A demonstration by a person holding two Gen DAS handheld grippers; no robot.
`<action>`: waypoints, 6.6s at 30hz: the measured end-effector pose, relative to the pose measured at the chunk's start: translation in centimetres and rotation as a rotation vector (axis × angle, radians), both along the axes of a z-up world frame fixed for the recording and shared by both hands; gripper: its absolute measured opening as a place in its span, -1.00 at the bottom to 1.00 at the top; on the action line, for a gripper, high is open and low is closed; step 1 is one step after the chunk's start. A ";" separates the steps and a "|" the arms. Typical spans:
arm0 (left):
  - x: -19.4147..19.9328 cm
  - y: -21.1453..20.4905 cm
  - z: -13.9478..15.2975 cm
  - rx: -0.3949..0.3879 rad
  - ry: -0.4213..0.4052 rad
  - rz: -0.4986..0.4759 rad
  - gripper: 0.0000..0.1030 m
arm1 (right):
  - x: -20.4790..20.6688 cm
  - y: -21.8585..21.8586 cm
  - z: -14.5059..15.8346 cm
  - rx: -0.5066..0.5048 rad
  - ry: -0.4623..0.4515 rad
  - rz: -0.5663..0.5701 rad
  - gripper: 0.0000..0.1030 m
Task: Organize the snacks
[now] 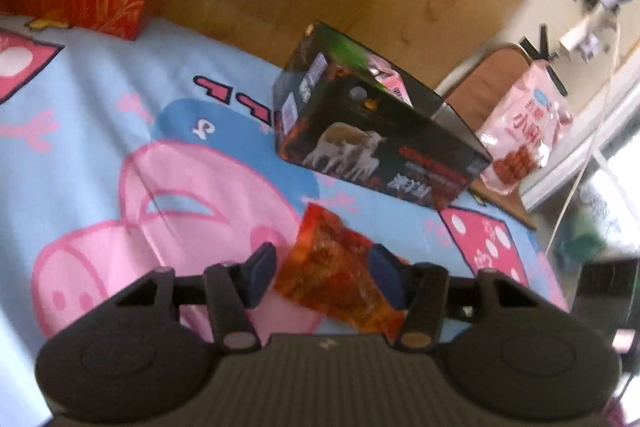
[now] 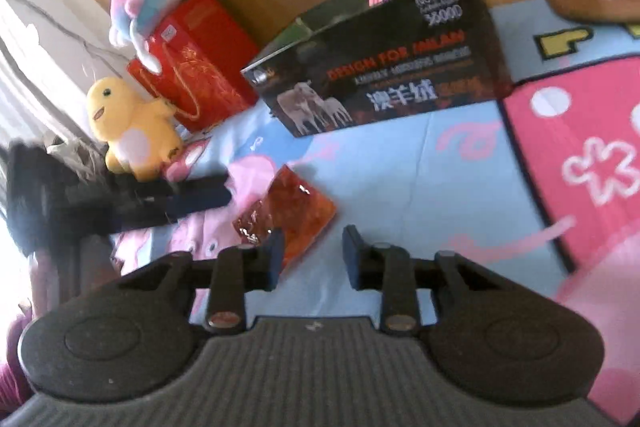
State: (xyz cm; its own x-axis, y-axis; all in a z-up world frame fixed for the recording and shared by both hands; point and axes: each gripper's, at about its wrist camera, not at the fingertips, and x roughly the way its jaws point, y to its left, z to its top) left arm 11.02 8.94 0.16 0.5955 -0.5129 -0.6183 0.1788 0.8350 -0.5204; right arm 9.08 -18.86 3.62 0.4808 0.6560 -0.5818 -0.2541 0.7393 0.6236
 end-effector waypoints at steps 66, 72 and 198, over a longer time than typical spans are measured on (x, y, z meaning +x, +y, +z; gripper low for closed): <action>1.6 -1.7 4.4 -0.246 -0.040 0.014 -0.66 | 2.1 -4.1 0.7 0.234 0.079 -0.164 -0.94; 6.3 -3.7 9.5 -0.130 -0.192 0.016 -0.29 | 5.3 -3.8 4.8 0.200 -0.057 -0.168 -0.94; -6.8 -8.0 -1.9 -0.297 0.200 -0.255 -0.12 | -11.6 -8.3 -2.6 0.151 0.078 -0.158 -0.68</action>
State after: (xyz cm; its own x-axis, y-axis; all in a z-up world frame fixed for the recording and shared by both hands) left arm 4.22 0.90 -1.77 0.3104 -0.8009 -0.5120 0.2313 0.5861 -0.7766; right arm -2.52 -27.18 1.06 0.5416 0.6587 -0.5223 -0.0896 0.6630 0.7432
